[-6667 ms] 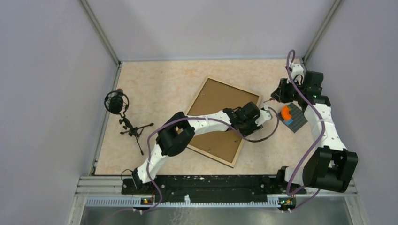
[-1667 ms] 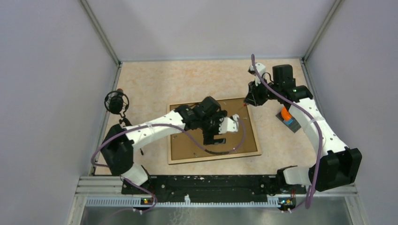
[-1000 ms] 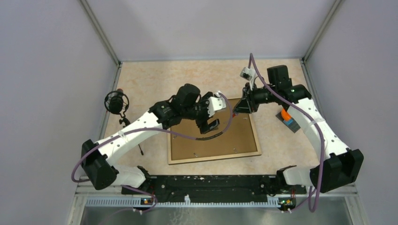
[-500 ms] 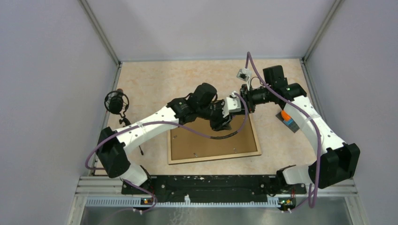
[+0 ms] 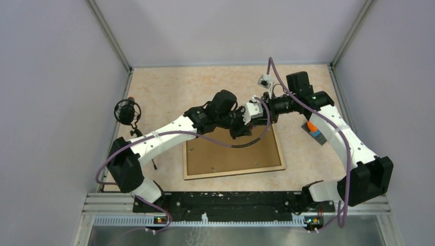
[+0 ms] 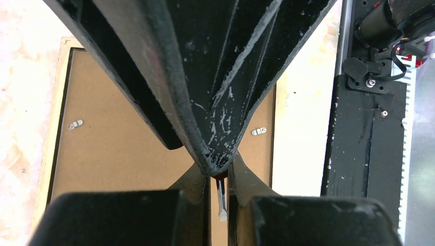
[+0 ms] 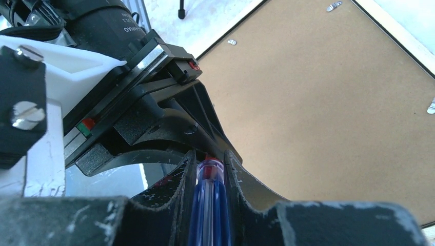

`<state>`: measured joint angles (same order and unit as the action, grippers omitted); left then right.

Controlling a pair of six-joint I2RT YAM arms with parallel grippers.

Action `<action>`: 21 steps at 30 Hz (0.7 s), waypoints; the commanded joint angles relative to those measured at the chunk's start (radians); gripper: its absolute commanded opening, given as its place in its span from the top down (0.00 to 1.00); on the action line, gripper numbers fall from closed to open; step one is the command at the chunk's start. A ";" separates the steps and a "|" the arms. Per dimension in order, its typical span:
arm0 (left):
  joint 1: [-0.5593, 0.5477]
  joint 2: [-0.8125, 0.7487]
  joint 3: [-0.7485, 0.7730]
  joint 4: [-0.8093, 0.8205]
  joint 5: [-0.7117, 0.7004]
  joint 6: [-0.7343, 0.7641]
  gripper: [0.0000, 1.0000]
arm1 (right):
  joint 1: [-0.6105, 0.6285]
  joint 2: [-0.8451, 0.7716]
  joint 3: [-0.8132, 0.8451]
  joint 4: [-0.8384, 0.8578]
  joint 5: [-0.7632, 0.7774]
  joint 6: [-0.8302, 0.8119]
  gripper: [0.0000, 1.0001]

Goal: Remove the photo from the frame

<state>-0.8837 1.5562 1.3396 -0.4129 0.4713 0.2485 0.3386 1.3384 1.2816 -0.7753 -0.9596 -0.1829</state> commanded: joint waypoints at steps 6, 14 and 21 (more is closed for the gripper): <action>0.032 -0.081 -0.083 0.024 0.020 0.003 1.00 | -0.095 0.018 0.034 0.066 0.001 0.055 0.67; 0.170 -0.026 -0.069 -0.019 -0.053 -0.035 1.00 | -0.239 0.002 -0.016 0.132 0.012 0.079 0.37; 0.366 0.097 -0.019 -0.018 -0.318 -0.111 1.00 | -0.285 -0.041 -0.123 0.213 0.078 0.077 0.30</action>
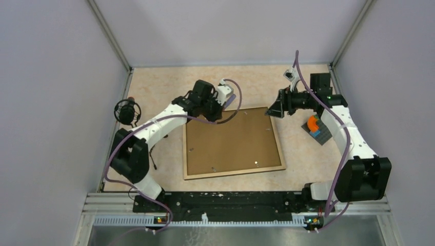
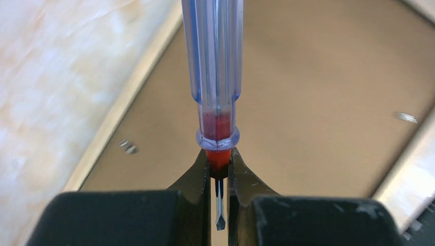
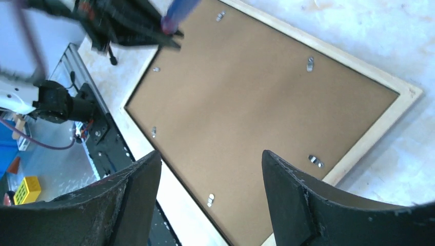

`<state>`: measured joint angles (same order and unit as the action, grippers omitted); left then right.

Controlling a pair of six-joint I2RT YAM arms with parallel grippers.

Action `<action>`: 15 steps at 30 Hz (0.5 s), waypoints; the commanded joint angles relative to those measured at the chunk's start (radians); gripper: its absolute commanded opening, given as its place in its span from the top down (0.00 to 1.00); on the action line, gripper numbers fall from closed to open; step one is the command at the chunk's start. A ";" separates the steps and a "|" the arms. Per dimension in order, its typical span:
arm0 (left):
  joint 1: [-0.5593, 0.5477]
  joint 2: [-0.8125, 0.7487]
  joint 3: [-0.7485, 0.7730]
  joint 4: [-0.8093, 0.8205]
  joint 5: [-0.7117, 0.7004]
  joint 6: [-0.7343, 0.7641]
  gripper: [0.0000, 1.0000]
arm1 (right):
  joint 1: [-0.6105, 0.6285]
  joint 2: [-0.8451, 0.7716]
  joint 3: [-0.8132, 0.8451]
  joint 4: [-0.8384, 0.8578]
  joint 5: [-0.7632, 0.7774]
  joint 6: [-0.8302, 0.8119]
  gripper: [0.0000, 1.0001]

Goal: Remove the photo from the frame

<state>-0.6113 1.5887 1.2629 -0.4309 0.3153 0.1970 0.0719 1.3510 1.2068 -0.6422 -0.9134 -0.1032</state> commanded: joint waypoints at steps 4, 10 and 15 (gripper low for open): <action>0.218 0.141 0.107 0.017 -0.246 -0.085 1.00 | -0.021 -0.073 -0.087 0.095 0.062 -0.028 0.29; 0.340 0.259 0.183 0.039 -0.369 -0.091 1.00 | -0.021 -0.074 -0.130 0.102 0.077 -0.059 0.29; 0.401 0.338 0.221 0.046 -0.430 -0.085 1.00 | -0.021 -0.080 -0.164 0.126 0.073 -0.062 0.29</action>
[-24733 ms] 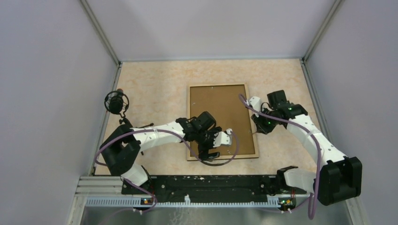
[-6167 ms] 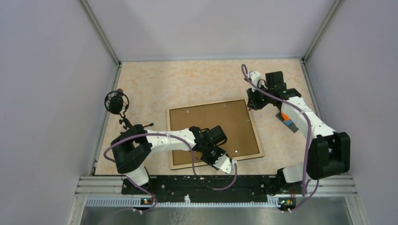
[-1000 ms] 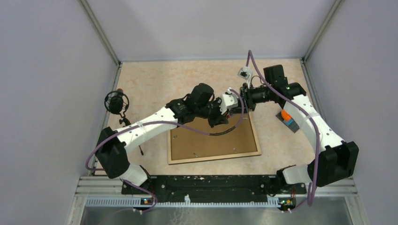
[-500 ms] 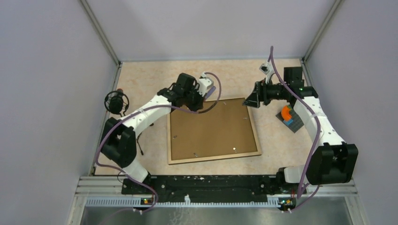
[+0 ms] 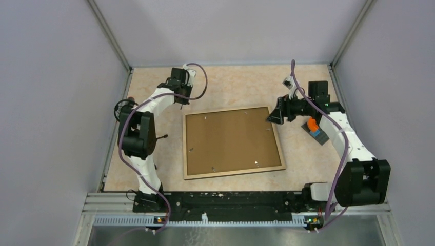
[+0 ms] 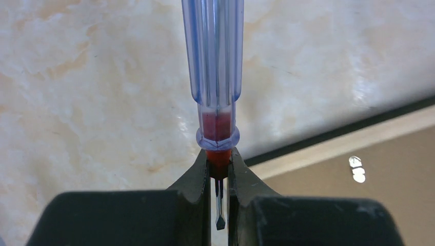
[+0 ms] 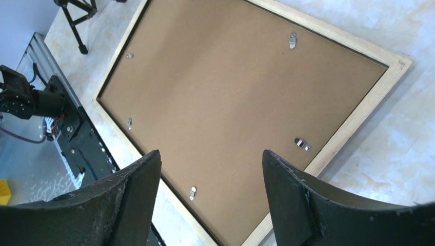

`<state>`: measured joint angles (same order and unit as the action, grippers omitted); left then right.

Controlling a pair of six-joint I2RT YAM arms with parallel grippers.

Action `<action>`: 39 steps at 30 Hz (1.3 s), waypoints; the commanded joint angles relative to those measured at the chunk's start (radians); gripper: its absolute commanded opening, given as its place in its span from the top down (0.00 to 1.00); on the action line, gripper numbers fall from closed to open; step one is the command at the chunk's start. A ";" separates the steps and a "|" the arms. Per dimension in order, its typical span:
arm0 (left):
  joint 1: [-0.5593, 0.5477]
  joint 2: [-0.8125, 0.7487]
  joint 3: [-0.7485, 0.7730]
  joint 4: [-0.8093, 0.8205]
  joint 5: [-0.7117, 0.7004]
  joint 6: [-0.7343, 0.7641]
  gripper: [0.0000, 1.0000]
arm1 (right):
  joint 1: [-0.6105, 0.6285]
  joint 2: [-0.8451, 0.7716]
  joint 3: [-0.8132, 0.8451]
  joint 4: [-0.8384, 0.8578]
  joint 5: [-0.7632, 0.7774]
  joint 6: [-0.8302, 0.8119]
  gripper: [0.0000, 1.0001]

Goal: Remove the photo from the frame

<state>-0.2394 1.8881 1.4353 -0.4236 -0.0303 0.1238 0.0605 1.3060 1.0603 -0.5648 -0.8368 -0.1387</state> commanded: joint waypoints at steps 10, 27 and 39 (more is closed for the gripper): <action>0.106 0.126 0.047 0.051 -0.161 -0.005 1.00 | -0.010 -0.043 -0.070 0.084 -0.005 -0.039 0.29; 0.144 0.192 0.030 0.023 -0.160 -0.011 0.79 | -0.010 -0.047 -0.086 0.090 -0.019 -0.045 0.29; 0.150 0.209 0.026 -0.004 -0.123 -0.019 0.67 | -0.011 -0.044 -0.089 0.091 -0.021 -0.045 0.29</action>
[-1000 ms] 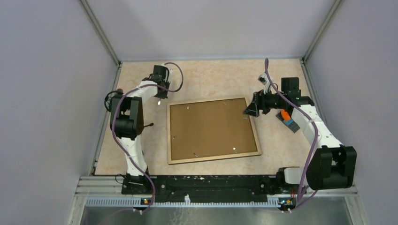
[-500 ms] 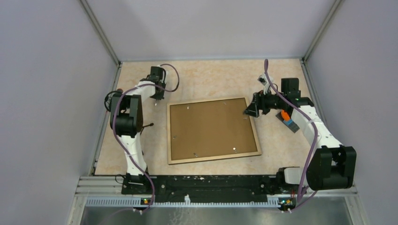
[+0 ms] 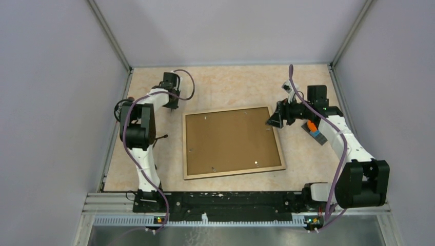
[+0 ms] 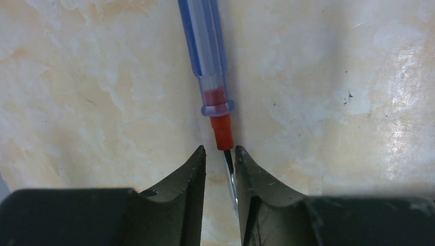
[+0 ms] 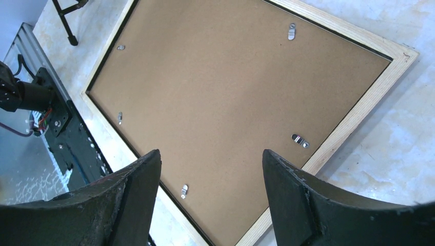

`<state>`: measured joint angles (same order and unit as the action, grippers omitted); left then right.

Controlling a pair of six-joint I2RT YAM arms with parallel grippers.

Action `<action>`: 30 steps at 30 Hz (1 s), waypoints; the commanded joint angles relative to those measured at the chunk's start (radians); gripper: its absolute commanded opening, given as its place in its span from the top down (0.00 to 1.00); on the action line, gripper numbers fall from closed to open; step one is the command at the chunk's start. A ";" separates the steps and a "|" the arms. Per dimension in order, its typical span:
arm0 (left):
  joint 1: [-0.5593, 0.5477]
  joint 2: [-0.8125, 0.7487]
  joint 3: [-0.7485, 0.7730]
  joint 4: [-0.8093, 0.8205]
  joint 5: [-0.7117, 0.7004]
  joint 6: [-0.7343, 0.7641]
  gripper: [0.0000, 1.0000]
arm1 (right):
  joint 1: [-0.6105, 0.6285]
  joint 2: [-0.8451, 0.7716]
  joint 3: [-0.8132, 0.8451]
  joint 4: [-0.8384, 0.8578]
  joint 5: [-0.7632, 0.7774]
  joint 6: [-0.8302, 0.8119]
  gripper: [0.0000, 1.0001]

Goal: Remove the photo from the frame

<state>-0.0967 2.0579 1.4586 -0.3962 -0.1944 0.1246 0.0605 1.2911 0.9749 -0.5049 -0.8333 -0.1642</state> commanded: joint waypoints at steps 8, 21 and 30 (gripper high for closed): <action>0.008 0.033 0.008 -0.043 0.060 -0.022 0.55 | -0.011 -0.027 -0.005 0.031 -0.024 -0.023 0.29; -0.048 -0.133 -0.058 -0.060 0.123 -0.002 0.40 | -0.010 -0.020 -0.006 0.035 -0.026 -0.022 0.29; -0.210 -0.307 -0.100 -0.038 0.067 0.094 0.39 | -0.010 -0.038 -0.012 0.041 -0.014 -0.018 0.28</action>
<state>-0.2256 1.8904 1.3815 -0.4599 -0.1287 0.1543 0.0605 1.2911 0.9749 -0.5007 -0.8349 -0.1642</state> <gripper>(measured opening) 0.608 0.716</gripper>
